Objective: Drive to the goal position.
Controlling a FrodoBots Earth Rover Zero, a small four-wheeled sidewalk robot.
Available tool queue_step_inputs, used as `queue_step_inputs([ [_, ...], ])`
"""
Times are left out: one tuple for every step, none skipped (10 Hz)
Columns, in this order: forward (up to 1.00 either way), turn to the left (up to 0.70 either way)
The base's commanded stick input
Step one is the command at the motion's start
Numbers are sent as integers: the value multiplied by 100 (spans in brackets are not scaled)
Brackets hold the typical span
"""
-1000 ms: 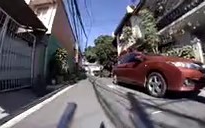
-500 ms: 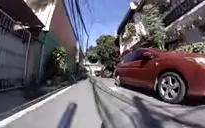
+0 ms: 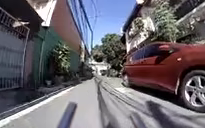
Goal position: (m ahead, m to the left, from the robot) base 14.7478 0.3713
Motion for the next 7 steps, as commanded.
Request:
queue_step_inputs([
  [100, 4],
  [100, -21],
  [100, -38],
  [100, -39],
  [100, -40],
  [100, -40],
  [100, -40],
])
